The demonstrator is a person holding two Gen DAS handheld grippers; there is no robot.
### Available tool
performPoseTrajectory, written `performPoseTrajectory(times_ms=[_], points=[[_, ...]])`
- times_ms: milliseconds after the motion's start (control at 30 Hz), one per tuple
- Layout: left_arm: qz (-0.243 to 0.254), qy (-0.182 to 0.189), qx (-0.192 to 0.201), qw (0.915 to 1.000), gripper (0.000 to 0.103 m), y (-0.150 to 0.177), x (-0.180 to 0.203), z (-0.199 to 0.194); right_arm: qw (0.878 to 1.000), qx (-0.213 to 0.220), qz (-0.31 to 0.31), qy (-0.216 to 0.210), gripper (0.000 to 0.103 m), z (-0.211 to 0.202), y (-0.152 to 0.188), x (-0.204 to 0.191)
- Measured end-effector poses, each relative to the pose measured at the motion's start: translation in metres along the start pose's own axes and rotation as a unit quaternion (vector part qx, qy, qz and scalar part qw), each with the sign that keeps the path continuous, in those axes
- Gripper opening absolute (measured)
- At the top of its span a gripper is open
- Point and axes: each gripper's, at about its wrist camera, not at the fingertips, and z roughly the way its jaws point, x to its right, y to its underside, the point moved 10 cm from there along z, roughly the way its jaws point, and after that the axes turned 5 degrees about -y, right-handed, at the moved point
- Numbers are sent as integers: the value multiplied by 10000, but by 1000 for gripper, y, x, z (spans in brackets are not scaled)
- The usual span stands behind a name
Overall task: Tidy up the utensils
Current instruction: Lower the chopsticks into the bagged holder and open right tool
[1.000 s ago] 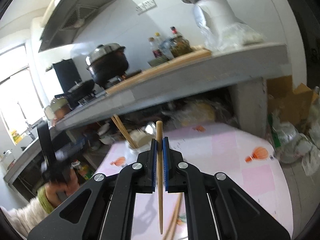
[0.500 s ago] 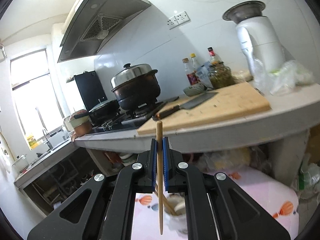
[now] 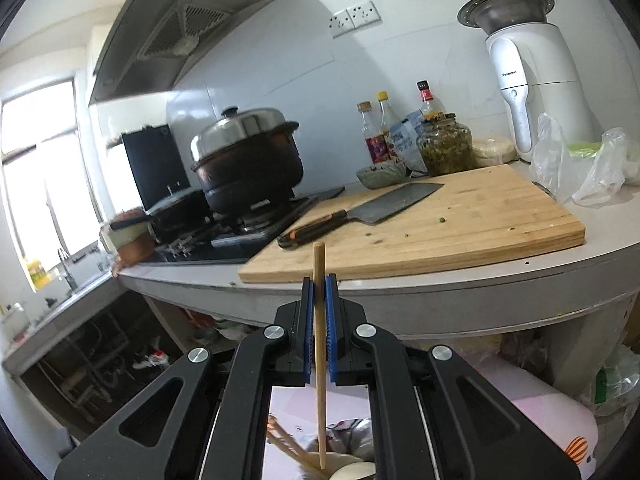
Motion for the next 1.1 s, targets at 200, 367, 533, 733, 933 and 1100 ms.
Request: performPoseTrajectory(times_ms=[200, 367, 533, 733, 933, 1100], points=[[21, -3, 15, 10000, 71, -2, 1, 1, 9997, -125, -193, 84, 6, 11, 19, 2], [59, 27, 12, 10000, 71, -1, 8, 1, 9983, -369, -439, 46, 6, 20, 43, -1], [79, 36, 12, 10000, 71, -1, 10, 0, 9961, -579, -671, -30, 6, 22, 63, -8], [83, 53, 20, 9999, 71, -1, 13, -2, 9917, -912, -892, -164, 6, 24, 95, -15], [106, 90, 45, 9999, 71, -3, 17, -5, 9864, -1223, -1075, -237, 6, 25, 122, -20], [121, 111, 65, 9998, 71, -2, 20, -7, 9824, -1460, -1134, -250, 6, 29, 138, -22]])
